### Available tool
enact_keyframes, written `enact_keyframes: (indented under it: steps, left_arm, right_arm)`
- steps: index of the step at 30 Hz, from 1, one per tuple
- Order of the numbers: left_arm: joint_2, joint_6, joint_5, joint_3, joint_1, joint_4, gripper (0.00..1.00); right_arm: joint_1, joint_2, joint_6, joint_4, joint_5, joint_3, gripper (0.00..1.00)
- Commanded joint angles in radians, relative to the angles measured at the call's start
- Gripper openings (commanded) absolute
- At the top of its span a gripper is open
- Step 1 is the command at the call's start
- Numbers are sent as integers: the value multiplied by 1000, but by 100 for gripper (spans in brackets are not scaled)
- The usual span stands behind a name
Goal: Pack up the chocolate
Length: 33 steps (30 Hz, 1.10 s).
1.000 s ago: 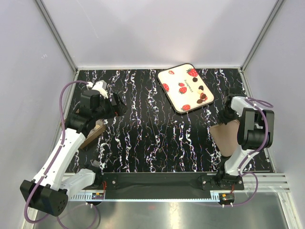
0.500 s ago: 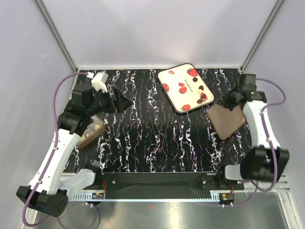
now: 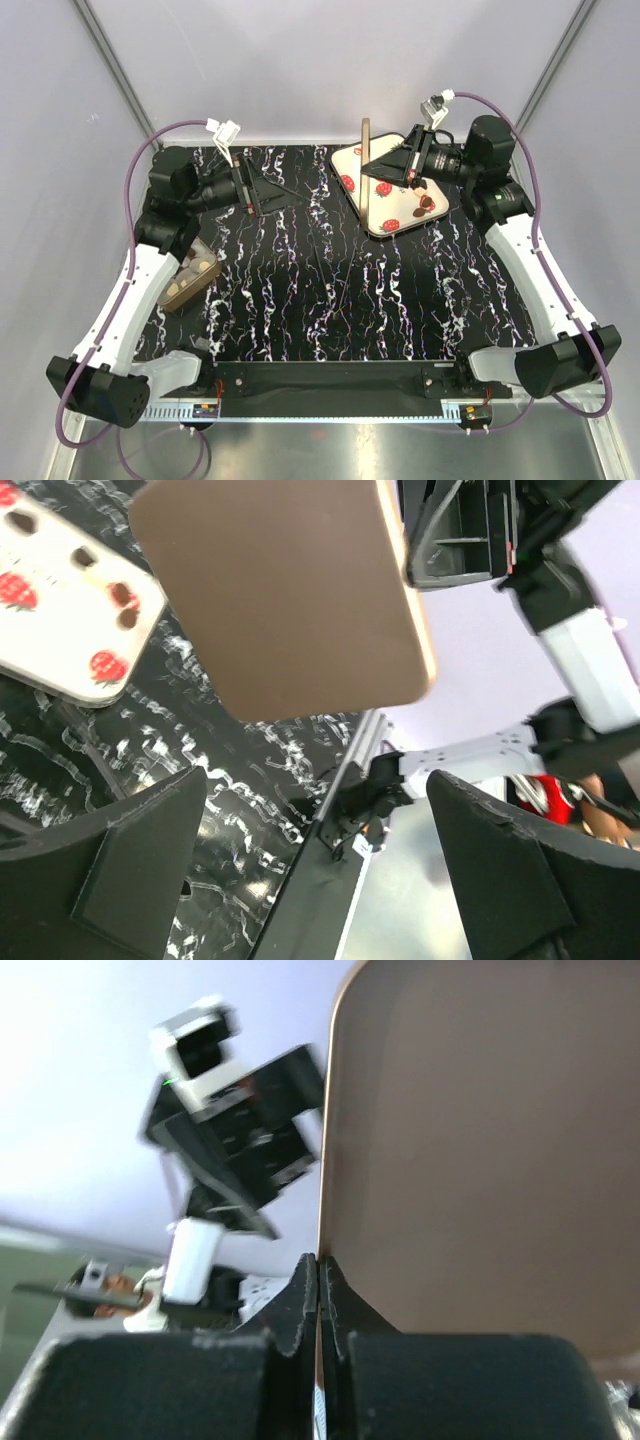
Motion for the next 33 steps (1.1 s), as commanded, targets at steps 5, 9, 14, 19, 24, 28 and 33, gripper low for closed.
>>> enact_keyframes:
  steps: [5,9,14,19,24,28,33]
  left_arm:
    - [106,-192,179,-60,9,561,99]
    - [210,-438,206,-68,6,898,99]
    - [377,-722,227,-8,-17,1328,99]
    - [599,-1058,191,139,-66,1810,99]
    - [617,-1018,226,222,-149,1722,99]
    - [594,-962,192,196,-157,1698,92]
    - [614,-1109,138,152,-132,1843,80]
  right_arm:
    - [10,-9,391,675,-230,-11,0]
    - [22,14,531,892,-256,-10,0]
    - [53,30,635,1007,-259,30,0]
    - [85,50,707,1102,-247,41,0]
    - [106,70,764,1185,-227,13,0]
    - [109,83,786,1208,-225,-7,0]
    - [106,103,747,1164,-244,-21,0]
